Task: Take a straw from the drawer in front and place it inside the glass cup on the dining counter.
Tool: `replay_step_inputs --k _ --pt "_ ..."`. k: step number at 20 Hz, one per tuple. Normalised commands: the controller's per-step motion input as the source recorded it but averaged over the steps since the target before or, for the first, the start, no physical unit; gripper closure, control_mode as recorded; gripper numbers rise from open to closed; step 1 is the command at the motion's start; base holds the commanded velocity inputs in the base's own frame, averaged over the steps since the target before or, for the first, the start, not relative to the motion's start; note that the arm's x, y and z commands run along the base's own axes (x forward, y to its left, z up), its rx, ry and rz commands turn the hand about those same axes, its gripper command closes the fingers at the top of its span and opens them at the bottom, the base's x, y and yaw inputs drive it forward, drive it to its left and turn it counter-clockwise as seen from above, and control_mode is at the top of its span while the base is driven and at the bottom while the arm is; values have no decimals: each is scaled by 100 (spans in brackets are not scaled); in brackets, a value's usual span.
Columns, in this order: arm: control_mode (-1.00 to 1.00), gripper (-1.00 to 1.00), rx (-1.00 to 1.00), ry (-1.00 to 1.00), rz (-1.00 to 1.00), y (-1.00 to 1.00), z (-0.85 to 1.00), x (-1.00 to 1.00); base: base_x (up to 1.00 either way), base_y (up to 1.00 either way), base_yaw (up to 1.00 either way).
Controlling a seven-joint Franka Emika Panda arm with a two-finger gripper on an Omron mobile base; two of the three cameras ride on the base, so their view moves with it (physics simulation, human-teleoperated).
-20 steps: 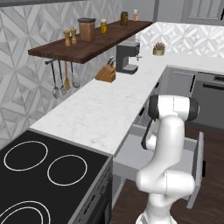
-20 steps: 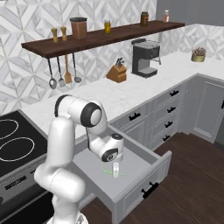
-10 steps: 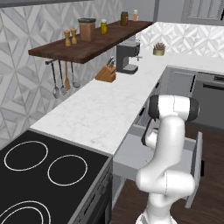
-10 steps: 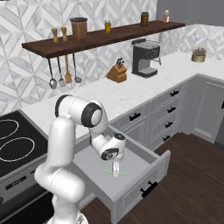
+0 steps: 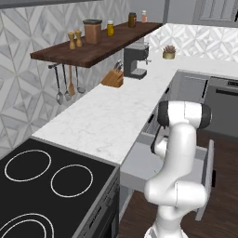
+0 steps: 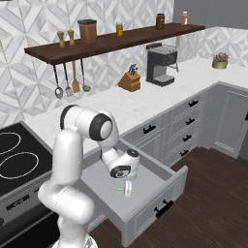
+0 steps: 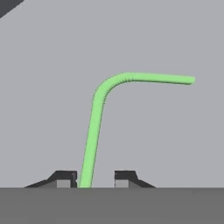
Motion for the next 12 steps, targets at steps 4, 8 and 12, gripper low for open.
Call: replay_step_inputs --k 4,8,12 --pt "-100 100 0 -4 0 0 -24 -27 0 0 0" --pt "-100 100 0 0 0 0 -20 -14 0 0 0" --pt "-100 100 0 0 0 0 -9 -1 0 0 0"
